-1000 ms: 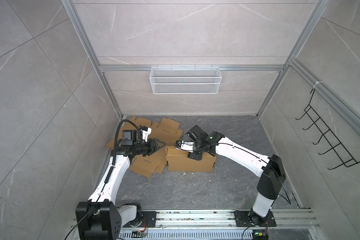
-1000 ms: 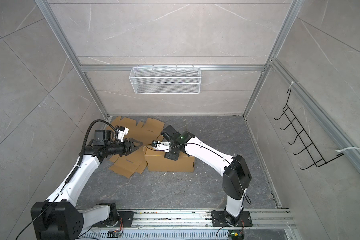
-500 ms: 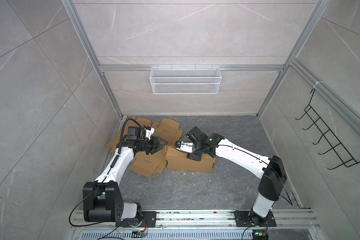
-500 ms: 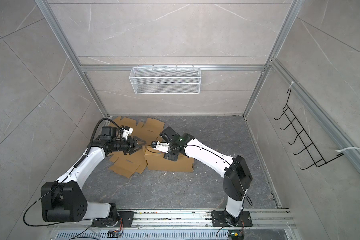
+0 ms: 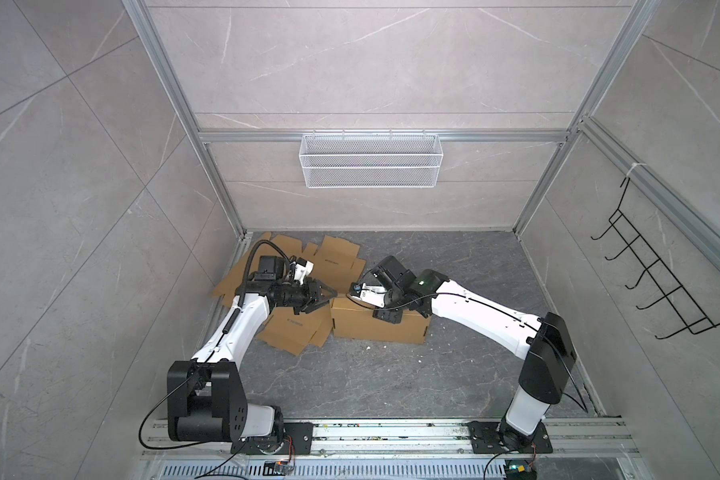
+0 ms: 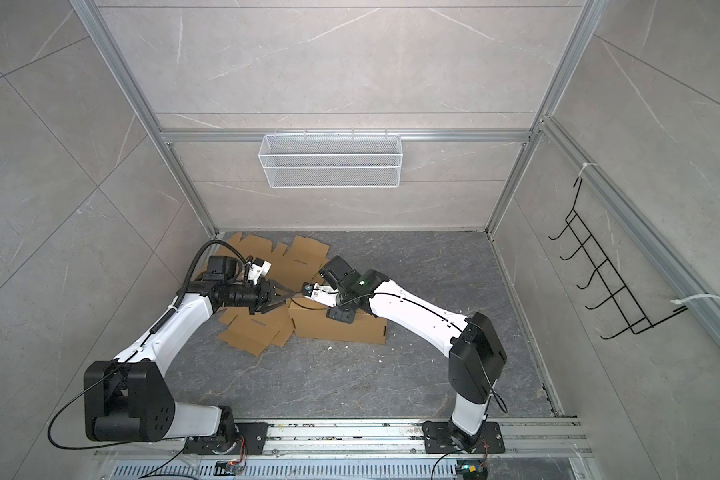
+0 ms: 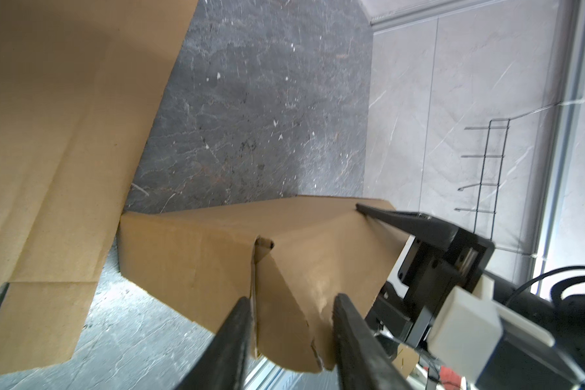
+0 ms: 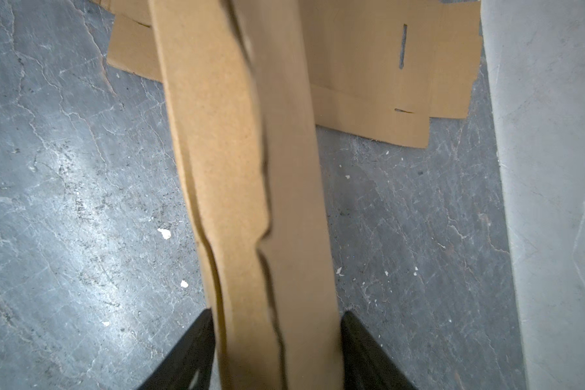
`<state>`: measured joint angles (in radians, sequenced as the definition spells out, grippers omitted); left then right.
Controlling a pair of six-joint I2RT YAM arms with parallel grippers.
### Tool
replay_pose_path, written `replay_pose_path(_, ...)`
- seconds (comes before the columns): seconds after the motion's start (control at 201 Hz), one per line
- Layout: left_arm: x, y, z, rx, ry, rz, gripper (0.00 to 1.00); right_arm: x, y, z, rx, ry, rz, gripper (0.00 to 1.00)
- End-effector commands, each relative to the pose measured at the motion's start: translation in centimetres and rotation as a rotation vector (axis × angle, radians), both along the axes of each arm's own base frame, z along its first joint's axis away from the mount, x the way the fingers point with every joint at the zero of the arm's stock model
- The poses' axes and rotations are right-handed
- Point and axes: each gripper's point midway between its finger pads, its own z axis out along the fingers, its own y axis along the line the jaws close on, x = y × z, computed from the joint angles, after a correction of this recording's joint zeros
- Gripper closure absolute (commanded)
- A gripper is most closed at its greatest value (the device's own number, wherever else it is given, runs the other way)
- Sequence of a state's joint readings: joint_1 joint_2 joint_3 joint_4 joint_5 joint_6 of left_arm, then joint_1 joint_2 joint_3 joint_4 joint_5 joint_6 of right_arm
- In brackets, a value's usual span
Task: Fold the paper box
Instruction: 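Grip the box's top edge with the right gripper while the left holds its end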
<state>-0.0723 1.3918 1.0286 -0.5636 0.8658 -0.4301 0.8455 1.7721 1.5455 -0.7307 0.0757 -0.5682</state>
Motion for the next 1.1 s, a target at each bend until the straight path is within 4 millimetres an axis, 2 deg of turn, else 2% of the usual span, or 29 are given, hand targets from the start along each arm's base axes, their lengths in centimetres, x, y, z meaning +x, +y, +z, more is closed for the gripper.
replay_pose_path(0.0,-1.2,0.5,-1.7,0.064,0.046,-0.015,0.68,-0.1,-1.4,-1.4,-0.056,0.015,-0.048,0.42)
replay_pose_path(0.07,-1.2,0.8,-2.0,0.096,0.047,-0.011,0.73,-0.2,-1.3,-1.5,-0.053,0.016,-0.045,0.43)
replay_pose_path(0.184,-1.2,1.0,-1.7,0.152,0.037,-0.030,0.74,-0.2,-1.2,-1.6,-0.053,0.022,-0.044,0.45)
replay_pose_path(0.358,-0.4,-0.6,-1.1,0.176,0.019,-0.090,0.55,-0.2,-1.2,-2.0,-0.055,0.029,-0.048,0.47)
replay_pose_path(0.518,1.3,-0.9,-0.3,0.174,-0.021,-0.091,0.48,-0.3,-1.3,-2.2,-0.059,0.036,-0.051,0.47)
replay_pose_path(0.612,1.2,-1.2,-1.0,0.156,0.003,-0.104,0.52,-0.2,-1.3,-2.2,-0.062,0.035,-0.056,0.47)
replay_pose_path(0.747,-0.5,-0.6,-3.4,0.193,0.043,-0.120,0.59,-0.1,-1.3,-1.9,-0.048,0.031,-0.068,0.46)
replay_pose_path(0.896,-1.7,0.2,-5.9,0.231,0.095,-0.129,0.61,0.0,-0.2,0.4,0.046,0.035,-0.086,0.38)
replay_pose_path(1.005,-1.4,0.2,-6.0,0.236,0.092,-0.126,0.63,0.0,0.4,3.5,0.186,0.042,-0.126,0.29)
replay_pose_path(1.095,-1.1,0.2,-6.0,0.239,0.090,-0.124,0.65,0.2,-0.2,6.2,0.323,0.041,-0.192,0.24)
